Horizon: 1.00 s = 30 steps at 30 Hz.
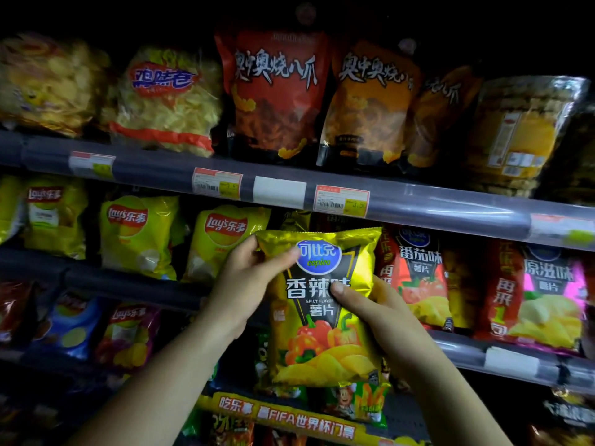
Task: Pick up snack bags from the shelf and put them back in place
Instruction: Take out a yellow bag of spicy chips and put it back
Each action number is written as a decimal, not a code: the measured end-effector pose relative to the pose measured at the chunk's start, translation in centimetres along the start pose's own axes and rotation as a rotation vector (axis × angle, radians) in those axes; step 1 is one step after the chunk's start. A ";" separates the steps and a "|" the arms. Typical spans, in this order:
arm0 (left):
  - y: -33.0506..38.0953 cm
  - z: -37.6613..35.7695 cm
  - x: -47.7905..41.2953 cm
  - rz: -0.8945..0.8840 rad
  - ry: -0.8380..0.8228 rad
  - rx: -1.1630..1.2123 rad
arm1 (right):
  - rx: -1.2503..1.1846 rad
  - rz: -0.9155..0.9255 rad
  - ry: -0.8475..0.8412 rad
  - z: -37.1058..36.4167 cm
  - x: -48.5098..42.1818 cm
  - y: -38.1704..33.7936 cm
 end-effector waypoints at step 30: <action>-6.7 0.9 -4.1 0.091 -0.015 -0.166 | 0.269 -0.071 0.413 2.2 -1.4 1.8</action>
Point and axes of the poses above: each hand's wrist, its own x-axis away from the middle knuckle, its own z-axis out of the back of the hand, y = z × x, the point moved 6 cm from there along -x, towards the middle knuckle, and after that the axes turned 7 degrees about x, right-handed, at the moved point
